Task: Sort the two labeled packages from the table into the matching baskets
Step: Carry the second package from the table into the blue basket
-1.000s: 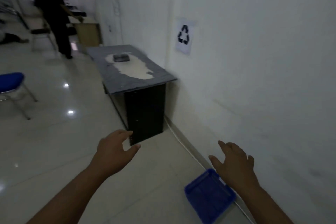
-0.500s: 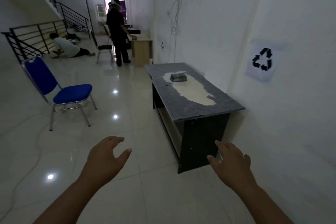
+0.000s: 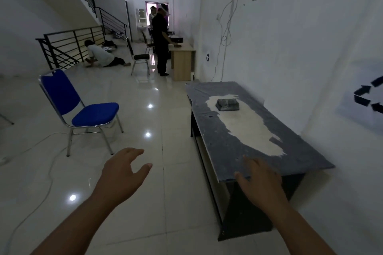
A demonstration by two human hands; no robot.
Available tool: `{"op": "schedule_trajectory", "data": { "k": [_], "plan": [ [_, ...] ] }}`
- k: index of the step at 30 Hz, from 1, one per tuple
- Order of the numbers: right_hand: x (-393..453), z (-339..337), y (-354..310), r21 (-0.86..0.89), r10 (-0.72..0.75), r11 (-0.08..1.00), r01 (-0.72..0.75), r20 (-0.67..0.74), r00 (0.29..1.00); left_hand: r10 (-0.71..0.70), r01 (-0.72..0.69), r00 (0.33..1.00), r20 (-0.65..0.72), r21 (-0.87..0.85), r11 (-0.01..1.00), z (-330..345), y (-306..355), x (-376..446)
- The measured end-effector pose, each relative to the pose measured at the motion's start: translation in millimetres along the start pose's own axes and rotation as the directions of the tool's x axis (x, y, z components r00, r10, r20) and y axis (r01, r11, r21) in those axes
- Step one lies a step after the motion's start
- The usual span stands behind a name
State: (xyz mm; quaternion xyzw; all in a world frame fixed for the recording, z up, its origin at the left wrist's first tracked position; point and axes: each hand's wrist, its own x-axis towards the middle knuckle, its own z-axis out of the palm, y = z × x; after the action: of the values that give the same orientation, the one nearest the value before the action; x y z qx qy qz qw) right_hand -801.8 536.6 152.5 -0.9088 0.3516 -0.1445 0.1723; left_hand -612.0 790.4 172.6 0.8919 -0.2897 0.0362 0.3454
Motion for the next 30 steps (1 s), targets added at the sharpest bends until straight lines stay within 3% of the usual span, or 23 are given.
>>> {"op": "schedule_trajectory", "data": {
  "k": [10,20,30],
  "plan": [
    [192.3,39.7,-14.5,-0.052,0.043,0.998,-0.042,0.022,0.999,-0.026,0.025,0.999,-0.025,-0.052,0.998,46.9,-29.0,173.1],
    [348.4,93.4,-40.6,-0.010,0.252,0.968,-0.252,-0.025,0.967,0.133,-0.122,0.987,0.087,-0.114,0.986,92.7,-79.9,389.1],
    [458.1,116.8,-2.6,0.060,0.490,0.872,-0.487,-0.094,0.866,0.351,-0.319,0.907,0.231,-0.167,0.933,191.3,-47.2,549.7]
  ]
}}
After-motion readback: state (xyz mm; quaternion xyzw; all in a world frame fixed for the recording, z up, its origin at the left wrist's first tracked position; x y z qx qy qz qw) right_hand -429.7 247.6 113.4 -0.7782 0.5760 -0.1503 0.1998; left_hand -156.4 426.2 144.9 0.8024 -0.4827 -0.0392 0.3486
